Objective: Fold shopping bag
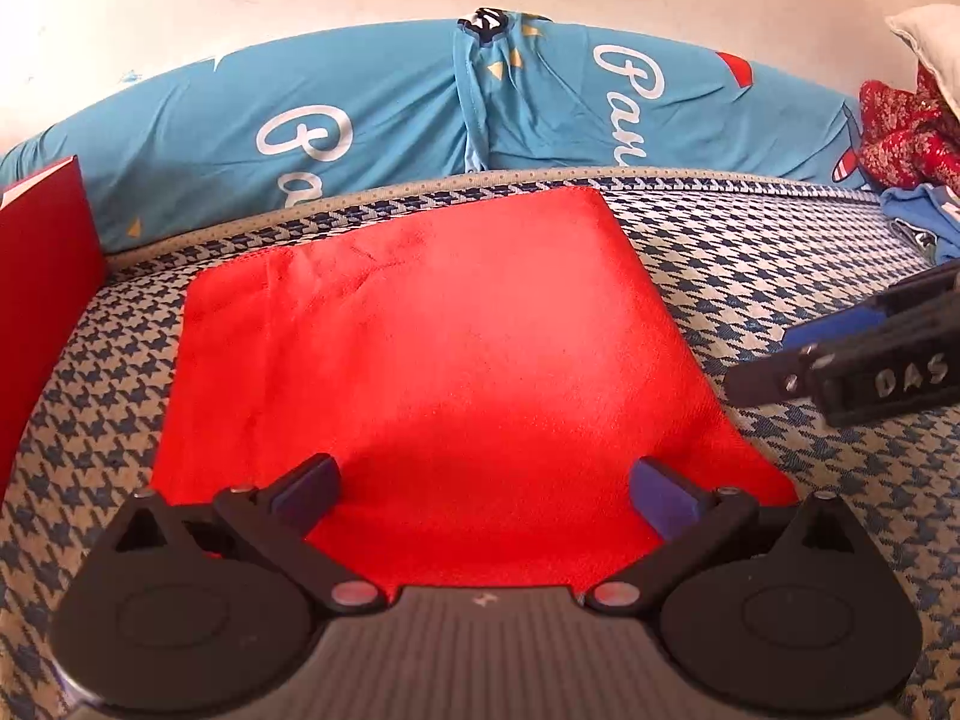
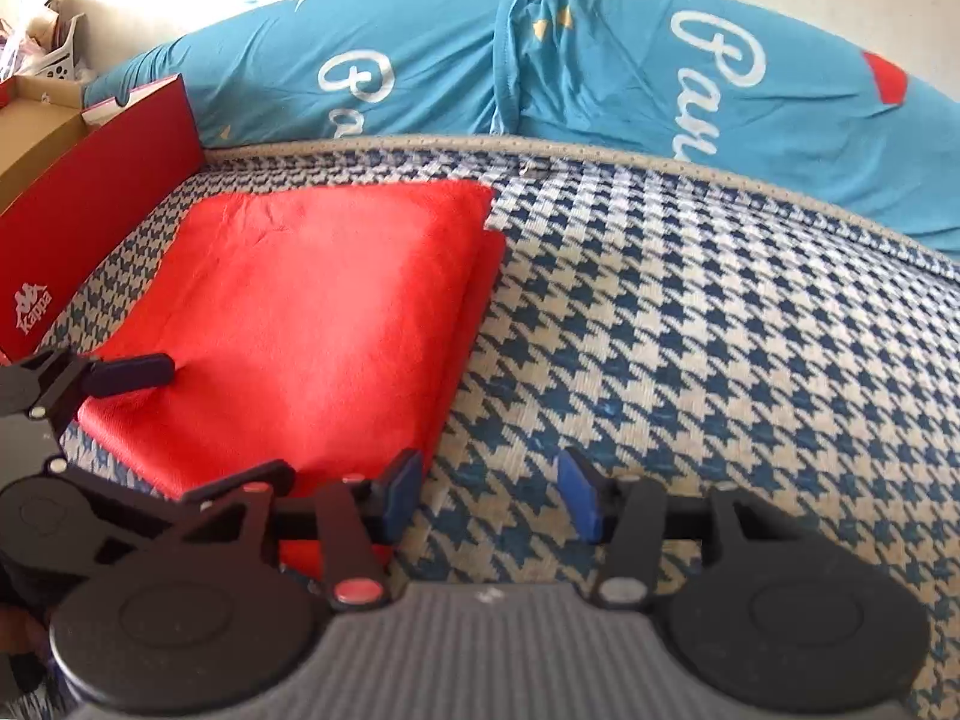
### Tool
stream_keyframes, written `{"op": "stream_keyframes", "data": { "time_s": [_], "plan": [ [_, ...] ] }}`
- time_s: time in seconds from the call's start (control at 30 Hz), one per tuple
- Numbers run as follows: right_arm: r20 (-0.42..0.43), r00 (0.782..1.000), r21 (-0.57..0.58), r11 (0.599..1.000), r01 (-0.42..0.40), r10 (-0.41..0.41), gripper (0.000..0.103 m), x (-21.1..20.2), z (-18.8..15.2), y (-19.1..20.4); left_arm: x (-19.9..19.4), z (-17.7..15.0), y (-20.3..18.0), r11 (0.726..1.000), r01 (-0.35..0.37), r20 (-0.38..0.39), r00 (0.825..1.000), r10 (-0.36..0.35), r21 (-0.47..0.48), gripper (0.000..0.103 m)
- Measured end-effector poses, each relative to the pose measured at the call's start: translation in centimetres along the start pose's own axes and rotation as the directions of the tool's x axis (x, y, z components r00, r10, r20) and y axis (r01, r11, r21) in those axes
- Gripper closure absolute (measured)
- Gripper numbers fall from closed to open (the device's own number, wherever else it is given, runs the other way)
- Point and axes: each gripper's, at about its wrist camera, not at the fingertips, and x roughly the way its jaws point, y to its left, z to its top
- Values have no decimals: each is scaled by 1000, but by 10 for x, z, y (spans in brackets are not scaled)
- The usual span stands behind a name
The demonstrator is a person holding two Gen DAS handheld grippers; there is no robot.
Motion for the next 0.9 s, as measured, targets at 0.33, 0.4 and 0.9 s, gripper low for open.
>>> {"op": "stream_keyframes", "data": {
  "time_s": [0.33, 0.4, 0.9],
  "plan": [
    [-50, 999, -18, 1000, -9, 8, 49, 16, 0, 8, 2, 2, -2, 1000, -21, 5, 1000, 21, -5, 0],
    [-65, 997, -32, 999, 36, -38, 40, 22, -1, 11, 2, 2, -3, 1000, -26, 8, 1000, 26, -4, 0],
    [-17, 987, -6, 987, 160, -160, 22, 37, 3, 9, 2, 1, -3, 1000, -27, 17, 999, 27, -9, 0]
  ]
}}
